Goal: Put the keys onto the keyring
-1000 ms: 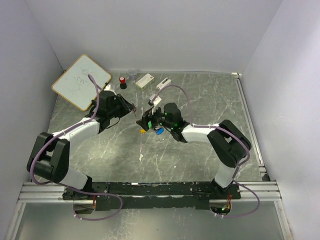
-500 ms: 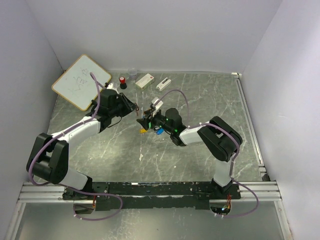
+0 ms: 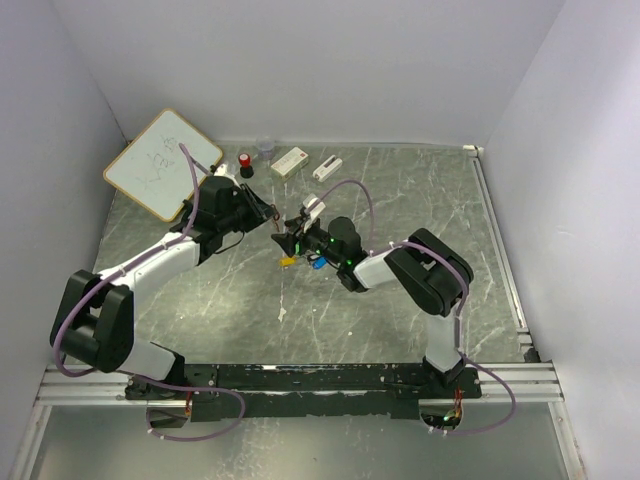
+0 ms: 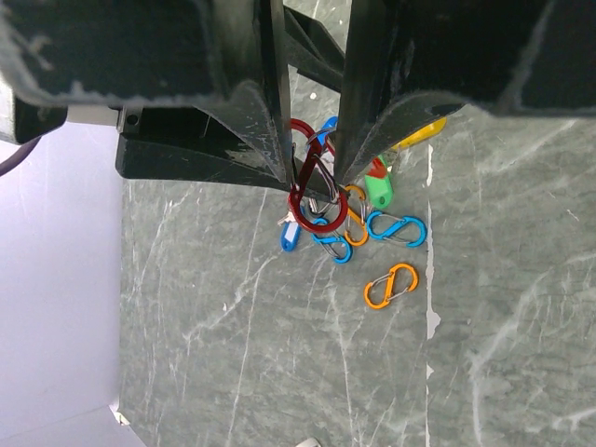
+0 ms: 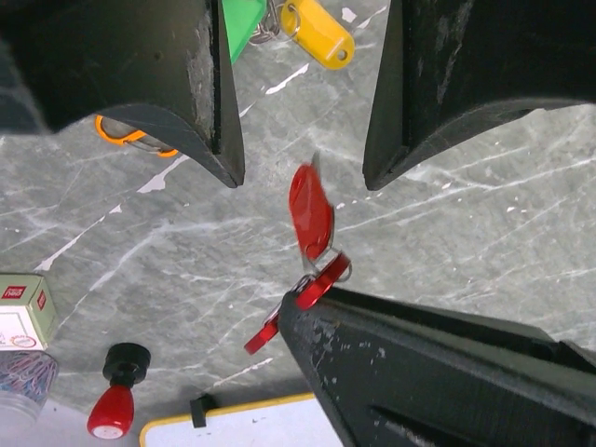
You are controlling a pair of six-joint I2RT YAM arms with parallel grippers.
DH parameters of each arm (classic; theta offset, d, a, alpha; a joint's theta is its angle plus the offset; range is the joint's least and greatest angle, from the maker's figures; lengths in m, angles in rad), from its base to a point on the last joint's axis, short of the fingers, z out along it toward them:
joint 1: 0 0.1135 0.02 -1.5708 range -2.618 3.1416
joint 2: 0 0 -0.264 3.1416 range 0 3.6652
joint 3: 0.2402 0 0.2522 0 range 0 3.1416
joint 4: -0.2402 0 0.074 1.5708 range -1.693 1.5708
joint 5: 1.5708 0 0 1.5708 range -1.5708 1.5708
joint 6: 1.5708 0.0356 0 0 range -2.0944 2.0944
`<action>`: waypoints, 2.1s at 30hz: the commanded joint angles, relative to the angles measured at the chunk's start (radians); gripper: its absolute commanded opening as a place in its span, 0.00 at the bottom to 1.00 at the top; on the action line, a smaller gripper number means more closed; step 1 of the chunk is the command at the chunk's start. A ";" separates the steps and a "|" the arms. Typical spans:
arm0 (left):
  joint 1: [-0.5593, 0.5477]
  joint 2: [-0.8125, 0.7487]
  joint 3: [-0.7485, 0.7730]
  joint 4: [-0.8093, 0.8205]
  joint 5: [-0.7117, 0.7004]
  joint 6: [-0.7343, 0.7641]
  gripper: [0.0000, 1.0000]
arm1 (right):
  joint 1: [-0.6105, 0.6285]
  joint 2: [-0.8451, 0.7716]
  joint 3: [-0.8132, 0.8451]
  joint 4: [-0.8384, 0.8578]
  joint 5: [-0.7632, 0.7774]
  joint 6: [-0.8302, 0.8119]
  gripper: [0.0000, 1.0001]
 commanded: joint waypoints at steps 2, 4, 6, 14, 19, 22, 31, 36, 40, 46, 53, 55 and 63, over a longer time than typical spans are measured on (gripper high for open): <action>-0.010 -0.029 0.031 -0.006 0.026 -0.009 0.35 | 0.000 0.028 0.036 0.075 0.018 0.007 0.53; -0.010 -0.031 0.031 -0.008 0.026 -0.010 0.35 | 0.000 0.036 0.042 0.084 0.019 0.009 0.51; -0.011 -0.034 0.031 -0.010 0.024 -0.010 0.35 | -0.001 0.046 0.054 0.080 0.021 0.015 0.48; -0.011 -0.035 0.035 -0.014 0.027 -0.010 0.35 | -0.001 0.058 0.053 0.121 0.034 0.026 0.32; -0.012 -0.026 0.034 -0.009 0.031 -0.015 0.35 | -0.001 0.056 0.032 0.132 0.046 0.025 0.15; -0.012 -0.021 0.036 -0.007 0.022 -0.015 0.36 | 0.000 0.043 0.022 0.106 0.059 0.026 0.05; -0.011 0.015 0.064 0.014 0.014 -0.018 0.45 | -0.001 -0.010 -0.040 0.022 0.086 0.029 0.00; -0.011 0.032 0.066 0.021 0.017 -0.021 0.47 | -0.001 -0.051 -0.092 0.019 0.109 0.036 0.00; -0.011 0.033 0.061 0.023 0.009 -0.024 0.47 | -0.001 -0.086 -0.123 0.001 0.127 0.038 0.00; -0.004 0.011 0.064 -0.001 -0.030 -0.009 0.47 | -0.003 -0.198 -0.102 -0.211 0.144 0.027 0.00; 0.026 -0.015 0.050 -0.007 -0.038 0.002 0.48 | -0.026 -0.288 0.138 -0.814 0.216 0.003 0.00; 0.030 -0.018 0.041 -0.005 -0.032 -0.001 0.48 | -0.031 -0.307 0.179 -0.908 0.291 -0.017 0.00; 0.041 -0.039 0.016 -0.001 -0.027 -0.001 0.48 | -0.144 -0.335 0.308 -1.178 0.419 0.007 0.00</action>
